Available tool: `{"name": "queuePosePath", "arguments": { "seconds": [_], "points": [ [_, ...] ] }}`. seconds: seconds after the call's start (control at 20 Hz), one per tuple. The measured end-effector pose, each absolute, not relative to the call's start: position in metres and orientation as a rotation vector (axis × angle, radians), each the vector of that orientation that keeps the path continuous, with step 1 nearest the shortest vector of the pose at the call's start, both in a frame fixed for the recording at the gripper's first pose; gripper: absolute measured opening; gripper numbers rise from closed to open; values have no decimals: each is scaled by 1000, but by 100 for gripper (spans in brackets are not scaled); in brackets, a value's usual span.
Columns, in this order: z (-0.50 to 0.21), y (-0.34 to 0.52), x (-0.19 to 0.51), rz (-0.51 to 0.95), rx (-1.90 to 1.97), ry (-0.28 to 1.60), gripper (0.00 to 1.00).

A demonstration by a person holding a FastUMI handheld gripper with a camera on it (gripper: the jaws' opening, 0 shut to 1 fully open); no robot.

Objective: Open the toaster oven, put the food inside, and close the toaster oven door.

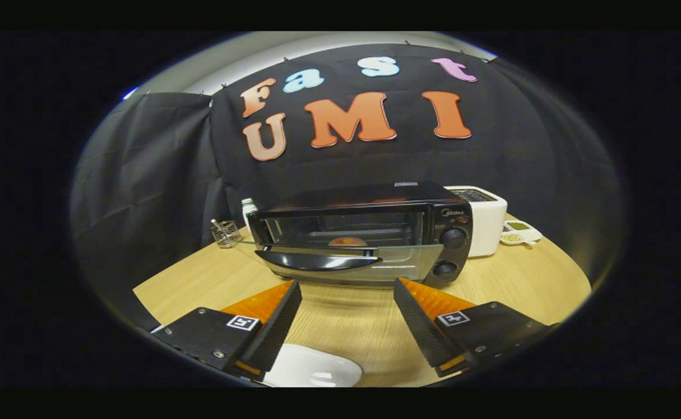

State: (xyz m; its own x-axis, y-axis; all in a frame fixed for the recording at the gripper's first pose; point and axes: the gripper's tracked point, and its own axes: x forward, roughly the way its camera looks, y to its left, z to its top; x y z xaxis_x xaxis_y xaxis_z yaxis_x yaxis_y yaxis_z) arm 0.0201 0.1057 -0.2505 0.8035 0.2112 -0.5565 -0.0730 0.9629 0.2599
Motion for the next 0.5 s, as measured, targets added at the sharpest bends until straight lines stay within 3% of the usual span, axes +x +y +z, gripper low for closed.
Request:
{"name": "queuePosePath", "arguments": {
  "seconds": [0.5],
  "points": [
    [-240,110,76,125,150,549,95]
  ]
}}
